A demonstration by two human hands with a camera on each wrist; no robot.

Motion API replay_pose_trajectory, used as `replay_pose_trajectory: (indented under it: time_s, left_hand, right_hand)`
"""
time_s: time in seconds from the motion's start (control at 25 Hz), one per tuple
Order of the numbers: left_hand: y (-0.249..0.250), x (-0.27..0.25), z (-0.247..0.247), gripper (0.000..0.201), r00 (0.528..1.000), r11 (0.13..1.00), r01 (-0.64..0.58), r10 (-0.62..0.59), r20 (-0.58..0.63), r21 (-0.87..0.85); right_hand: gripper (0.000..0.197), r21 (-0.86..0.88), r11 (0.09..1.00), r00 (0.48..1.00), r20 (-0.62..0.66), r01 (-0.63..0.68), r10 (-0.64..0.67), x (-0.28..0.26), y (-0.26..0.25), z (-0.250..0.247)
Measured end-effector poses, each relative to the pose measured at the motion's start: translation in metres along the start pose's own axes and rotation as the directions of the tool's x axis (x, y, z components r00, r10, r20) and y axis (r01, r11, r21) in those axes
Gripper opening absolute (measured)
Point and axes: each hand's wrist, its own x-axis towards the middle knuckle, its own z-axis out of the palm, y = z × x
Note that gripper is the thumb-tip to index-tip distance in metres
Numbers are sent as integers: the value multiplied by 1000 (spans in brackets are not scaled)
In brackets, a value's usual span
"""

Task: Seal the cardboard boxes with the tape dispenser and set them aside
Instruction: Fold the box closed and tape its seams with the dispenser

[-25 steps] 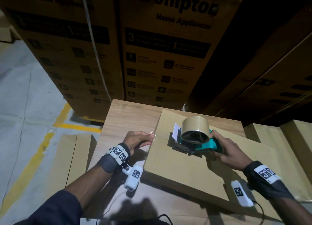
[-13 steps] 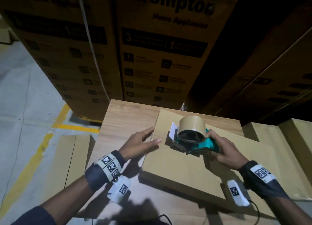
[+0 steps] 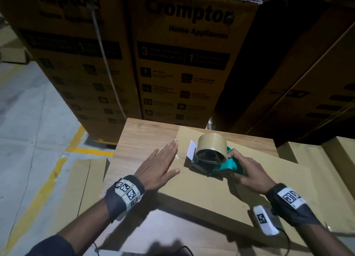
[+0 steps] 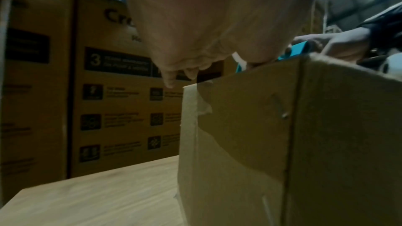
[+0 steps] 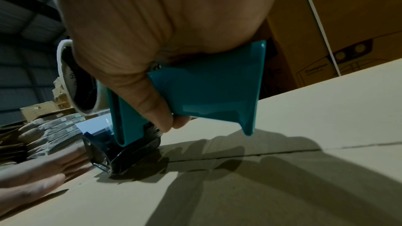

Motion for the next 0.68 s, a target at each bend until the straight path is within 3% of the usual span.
replay_pose_trajectory:
  time_s: [0.16, 0.32, 0.48, 0.68]
  left_hand:
    - [14, 6, 14, 96, 993, 974, 77, -94, 70, 211]
    - [18, 7, 20, 104, 989, 952, 129, -142, 27, 278]
    - [21, 7, 20, 111, 983, 933, 162, -181, 27, 322]
    - [22, 7, 21, 114, 981, 923, 173, -193, 24, 344]
  right_hand:
    - [68, -21, 998, 999, -8, 51, -51, -1, 2, 0]
    - [41, -49, 992, 990, -74, 116, -120, 0, 6, -5]
    - [46, -239, 962, 986, -67, 131, -151, -11, 18, -19]
    - [63, -335, 941, 989, -121, 43, -88, -72, 65, -62]
